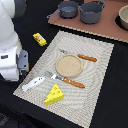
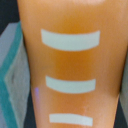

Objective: Interact with the objects in diverse but meaningful ways.

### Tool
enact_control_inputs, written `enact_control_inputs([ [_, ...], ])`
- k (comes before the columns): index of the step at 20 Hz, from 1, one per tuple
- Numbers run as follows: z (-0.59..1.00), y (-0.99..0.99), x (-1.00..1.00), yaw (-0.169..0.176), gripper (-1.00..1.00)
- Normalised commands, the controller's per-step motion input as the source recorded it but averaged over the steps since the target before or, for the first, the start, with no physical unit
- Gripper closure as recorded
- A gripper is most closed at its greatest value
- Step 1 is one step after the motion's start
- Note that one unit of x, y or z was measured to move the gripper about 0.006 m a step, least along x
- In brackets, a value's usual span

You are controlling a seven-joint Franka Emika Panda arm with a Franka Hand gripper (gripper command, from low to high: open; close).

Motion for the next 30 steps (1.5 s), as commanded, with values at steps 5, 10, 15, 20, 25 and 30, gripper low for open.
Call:
enact_control_inputs([
  [5, 1.00, 0.70, 0.66, -0.015, 1.00],
  [10, 0.99, 0.50, 0.94, 0.000, 1.00],
  [15, 0.79, 0.33, 1.00, 0.000, 1.00],
  [20, 0.25, 0.16, 1.00, -0.006, 1.00],
  [25, 0.16, 0.15, 1.00, -0.001, 1.00],
  [30, 0.13, 0.13, 1.00, -0.004, 1.00],
])
